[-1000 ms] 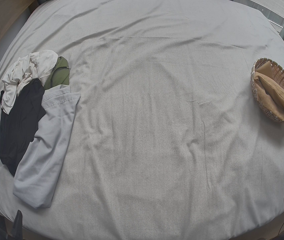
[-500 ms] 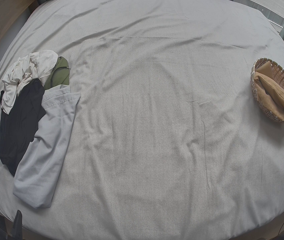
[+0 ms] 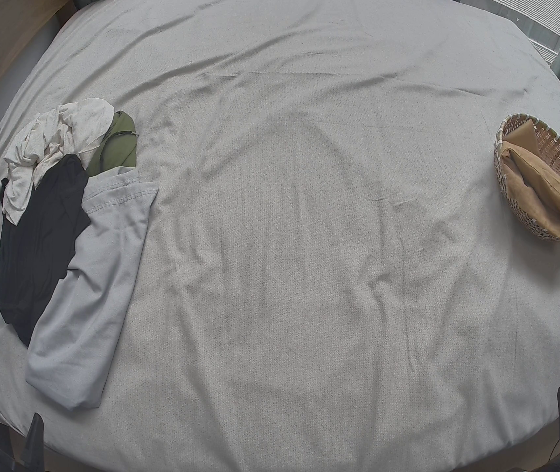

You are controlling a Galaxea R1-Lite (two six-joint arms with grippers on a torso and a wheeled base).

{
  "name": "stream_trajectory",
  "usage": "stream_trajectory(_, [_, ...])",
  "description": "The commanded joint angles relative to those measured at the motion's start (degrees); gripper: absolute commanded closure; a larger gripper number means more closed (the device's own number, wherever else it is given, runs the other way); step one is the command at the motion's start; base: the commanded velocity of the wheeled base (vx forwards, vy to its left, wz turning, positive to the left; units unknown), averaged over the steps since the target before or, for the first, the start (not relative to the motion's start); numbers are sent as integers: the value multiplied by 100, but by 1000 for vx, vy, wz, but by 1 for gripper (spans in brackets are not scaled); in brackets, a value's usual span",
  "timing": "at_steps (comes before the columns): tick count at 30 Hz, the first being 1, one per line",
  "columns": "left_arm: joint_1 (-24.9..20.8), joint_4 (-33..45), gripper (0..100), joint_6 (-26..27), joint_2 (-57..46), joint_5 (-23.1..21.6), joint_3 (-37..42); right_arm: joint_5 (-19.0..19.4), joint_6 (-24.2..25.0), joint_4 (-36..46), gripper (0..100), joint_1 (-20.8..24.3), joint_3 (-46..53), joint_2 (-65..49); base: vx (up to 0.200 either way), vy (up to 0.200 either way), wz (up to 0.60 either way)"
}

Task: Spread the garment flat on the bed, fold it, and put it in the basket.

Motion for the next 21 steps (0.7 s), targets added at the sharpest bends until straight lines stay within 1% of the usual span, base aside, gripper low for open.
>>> stream_trajectory(1, [-1,-1,0,-13,-90,1,101,-51,-54,34,0,-61,99,66,0,0,0])
stream_trajectory(3, [-1,-1,0,-13,-81,1,101,-15,7,34,0,-78,90,224,0,0,0])
stream_trajectory(4, [-1,-1,0,-4,-81,1,101,-15,183,51,0,-70,90,321,0,0,0])
stream_trajectory(5, [-1,-1,0,-4,-90,1,101,-15,245,86,0,-34,99,321,0,0,0])
stream_trajectory(9, [-1,-1,0,-21,-81,10,101,46,-37,403,0,-52,72,-74,0,0,0])
stream_trajectory(13, [-1,-1,0,-4,-90,1,101,2,139,473,0,-26,72,-74,0,0,0])
stream_trajectory(21, [-1,-10,0,-13,-90,1,101,-42,201,394,0,-17,99,-74,0,0,0])
